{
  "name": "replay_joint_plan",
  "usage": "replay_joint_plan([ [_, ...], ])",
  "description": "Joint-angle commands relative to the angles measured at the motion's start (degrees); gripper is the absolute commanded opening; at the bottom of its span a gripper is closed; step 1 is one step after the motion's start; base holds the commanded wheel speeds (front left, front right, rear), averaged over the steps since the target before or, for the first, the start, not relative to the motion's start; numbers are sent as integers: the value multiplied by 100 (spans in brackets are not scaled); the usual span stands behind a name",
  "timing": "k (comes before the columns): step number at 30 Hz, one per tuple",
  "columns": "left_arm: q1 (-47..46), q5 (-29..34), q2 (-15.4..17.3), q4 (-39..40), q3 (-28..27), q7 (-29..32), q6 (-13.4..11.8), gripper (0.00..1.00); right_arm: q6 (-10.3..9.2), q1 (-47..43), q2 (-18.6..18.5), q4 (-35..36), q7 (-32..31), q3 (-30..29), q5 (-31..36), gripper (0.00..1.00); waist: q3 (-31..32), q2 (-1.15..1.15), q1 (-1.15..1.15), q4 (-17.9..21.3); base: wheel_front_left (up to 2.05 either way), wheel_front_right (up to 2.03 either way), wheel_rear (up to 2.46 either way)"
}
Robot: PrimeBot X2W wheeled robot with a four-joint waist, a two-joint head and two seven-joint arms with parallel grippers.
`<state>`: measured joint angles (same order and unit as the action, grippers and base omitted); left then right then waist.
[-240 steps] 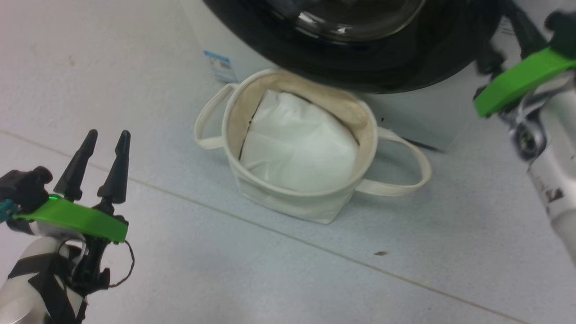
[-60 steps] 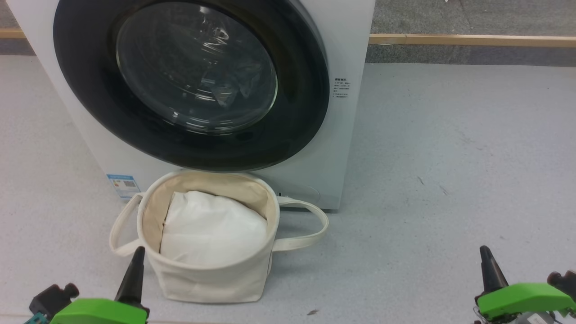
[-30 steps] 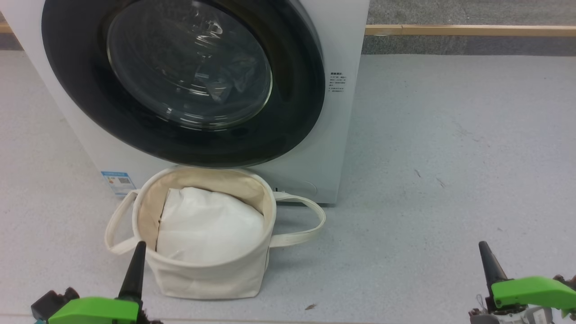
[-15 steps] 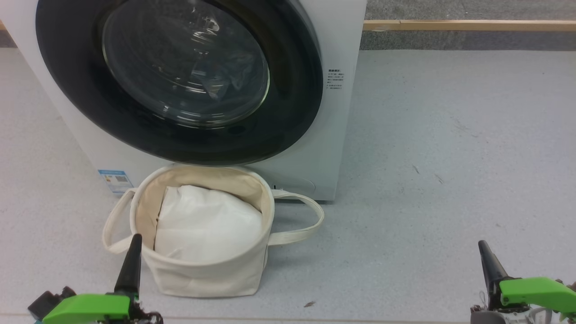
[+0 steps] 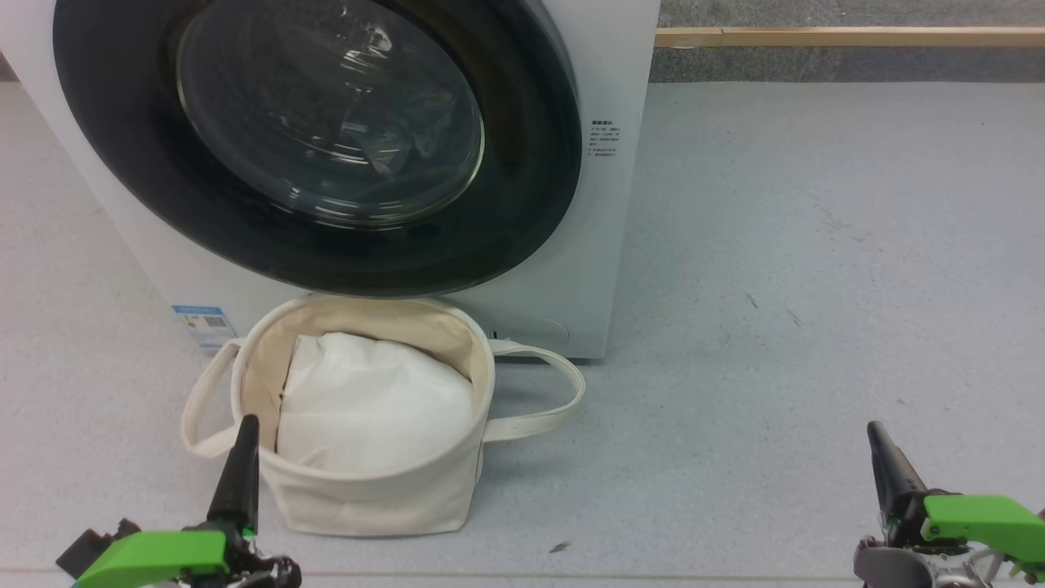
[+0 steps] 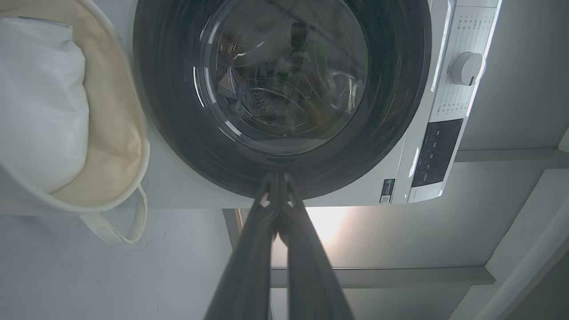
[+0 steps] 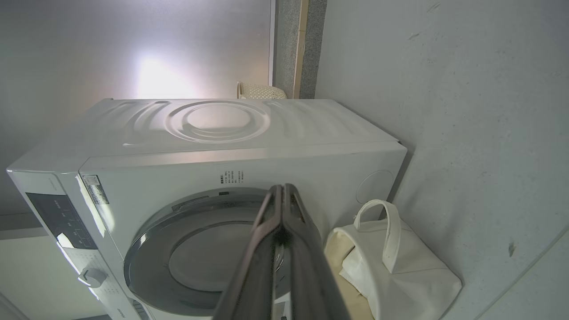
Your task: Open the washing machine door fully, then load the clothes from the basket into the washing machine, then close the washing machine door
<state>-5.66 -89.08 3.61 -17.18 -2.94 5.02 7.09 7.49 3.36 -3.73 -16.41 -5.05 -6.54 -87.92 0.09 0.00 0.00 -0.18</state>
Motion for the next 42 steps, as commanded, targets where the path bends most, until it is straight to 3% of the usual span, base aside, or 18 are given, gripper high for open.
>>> replay_joint_plan([
  [1, -75, -100, 14, 237, -257, 57, 38, 0, 0, 261, 33, 216, -55, 68, -133, 0, -4, 0, 0, 3, 0, 0, 0],
  [7, -54, -306, -70, 311, -361, 149, 40, 0, 0, 282, 85, 238, -146, -1, -422, 0, -26, 0, 0, 18, 0, 0, 0],
  [42, -54, -304, -72, 312, -363, 151, 40, 0, 0, 282, 85, 238, -145, 1, -424, 0, -26, 0, 0, 18, 0, 0, 0],
])
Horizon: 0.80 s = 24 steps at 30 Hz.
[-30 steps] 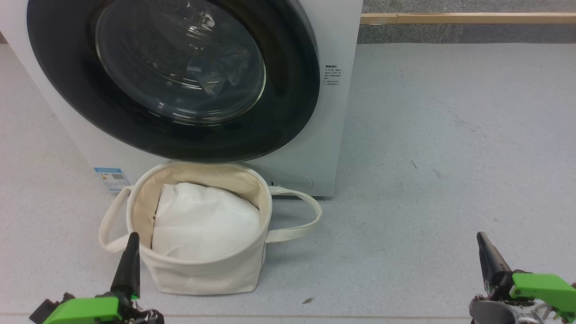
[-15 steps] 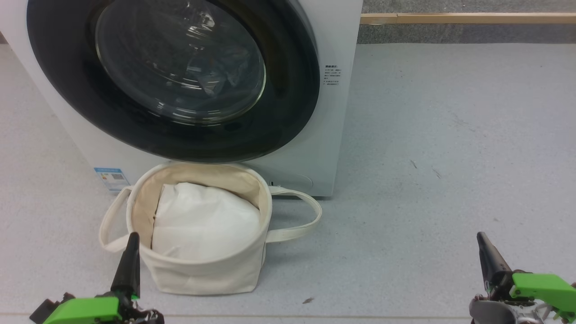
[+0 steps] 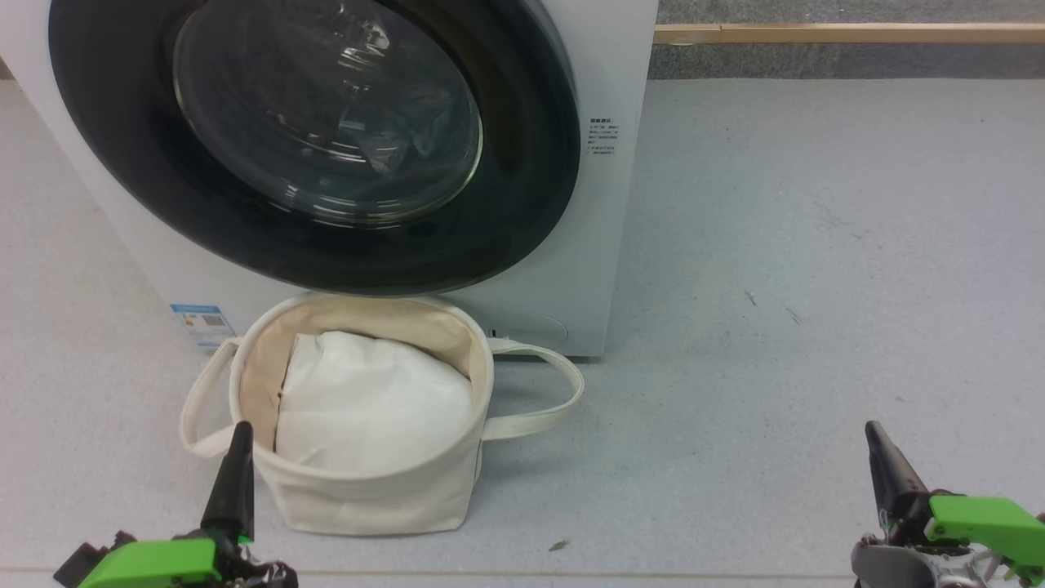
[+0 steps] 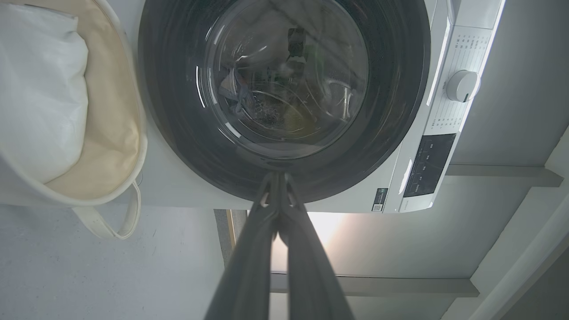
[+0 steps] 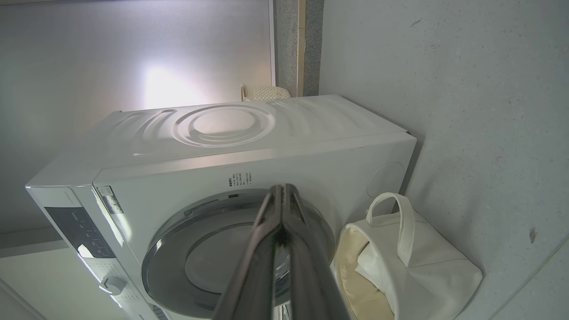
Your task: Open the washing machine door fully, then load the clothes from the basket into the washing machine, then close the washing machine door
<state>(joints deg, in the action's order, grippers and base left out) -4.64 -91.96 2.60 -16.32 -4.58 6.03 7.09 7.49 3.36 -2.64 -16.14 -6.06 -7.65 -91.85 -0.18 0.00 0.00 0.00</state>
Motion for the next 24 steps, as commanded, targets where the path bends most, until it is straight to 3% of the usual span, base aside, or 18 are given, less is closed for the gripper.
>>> replay_joint_plan([
  [1, -155, -16, 29, 226, -199, 50, 40, 0, 0, 282, -24, 212, -44, 112, -30, 0, 0, 0, 0, 0, 0, 0, 0],
  [24, -155, -16, 29, 227, -200, 50, 40, 0, 0, 282, -24, 212, -43, 113, -31, 0, 0, 0, 0, 0, 0, 0, 0],
])
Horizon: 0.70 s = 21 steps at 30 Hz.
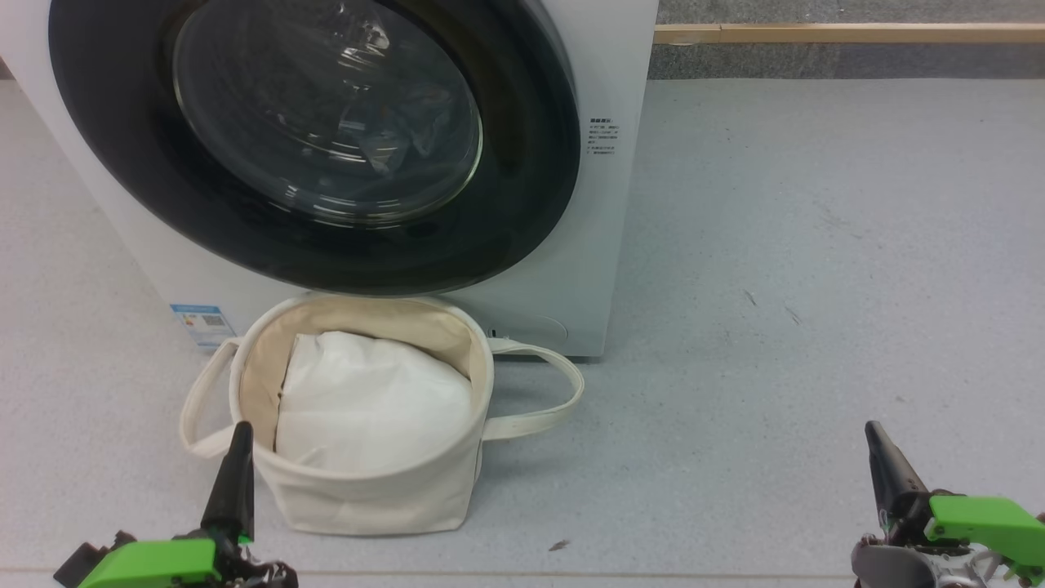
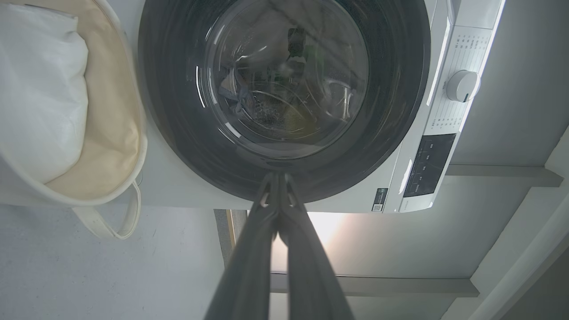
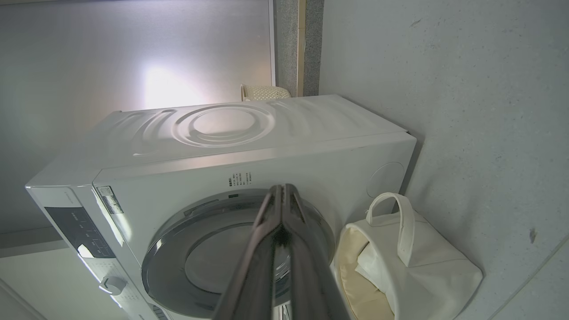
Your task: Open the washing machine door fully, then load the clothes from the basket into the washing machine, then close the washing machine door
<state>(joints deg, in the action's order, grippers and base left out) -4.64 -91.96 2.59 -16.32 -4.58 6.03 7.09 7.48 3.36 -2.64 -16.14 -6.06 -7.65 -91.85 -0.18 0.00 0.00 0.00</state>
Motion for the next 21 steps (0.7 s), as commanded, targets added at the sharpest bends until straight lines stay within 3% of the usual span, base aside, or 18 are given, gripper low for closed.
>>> replay_joint_plan([
  [1, -155, -16, 30, 227, -200, 50, 40, 0, 1, 282, -24, 212, -43, 113, -31, 0, 0, 0, 0, 0, 0, 0, 0],
  [21, -155, -15, 30, 227, -200, 51, 40, 0, 1, 282, -23, 212, -43, 113, -31, 0, 0, 0, 0, 0, 0, 0, 0],
])
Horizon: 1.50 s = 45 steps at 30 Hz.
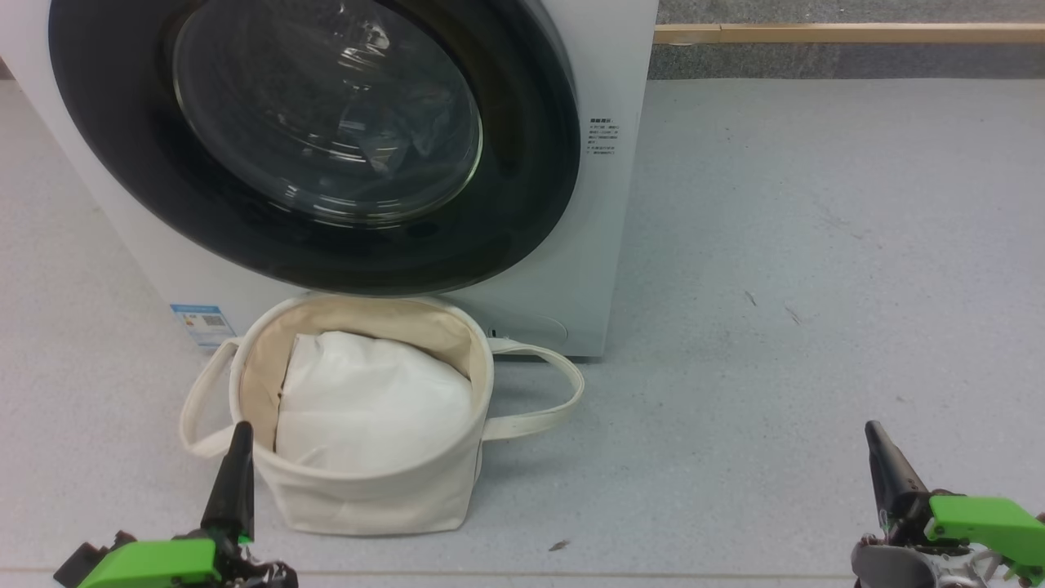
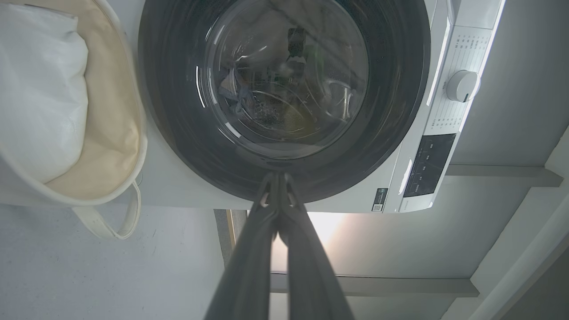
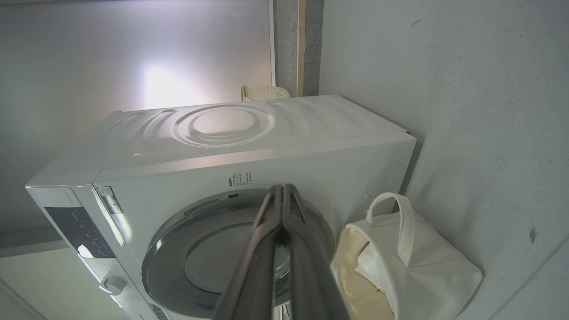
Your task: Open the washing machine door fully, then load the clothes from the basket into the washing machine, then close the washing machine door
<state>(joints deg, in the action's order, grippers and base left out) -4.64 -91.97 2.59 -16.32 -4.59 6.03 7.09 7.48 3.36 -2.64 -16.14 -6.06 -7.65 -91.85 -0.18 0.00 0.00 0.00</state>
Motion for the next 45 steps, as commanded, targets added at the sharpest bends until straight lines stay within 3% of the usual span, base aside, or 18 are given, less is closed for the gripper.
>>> replay_joint_plan([
  [1, -155, -14, 30, 227, -199, 51, 40, 0, 1, 282, -23, 212, -43, 113, -31, 0, 0, 0, 0, 0, 0, 0, 0],
  [45, -155, -14, 29, 227, -200, 51, 40, 0, 1, 282, -23, 212, -42, 114, -32, 0, 0, 0, 0, 0, 0, 0, 0],
])
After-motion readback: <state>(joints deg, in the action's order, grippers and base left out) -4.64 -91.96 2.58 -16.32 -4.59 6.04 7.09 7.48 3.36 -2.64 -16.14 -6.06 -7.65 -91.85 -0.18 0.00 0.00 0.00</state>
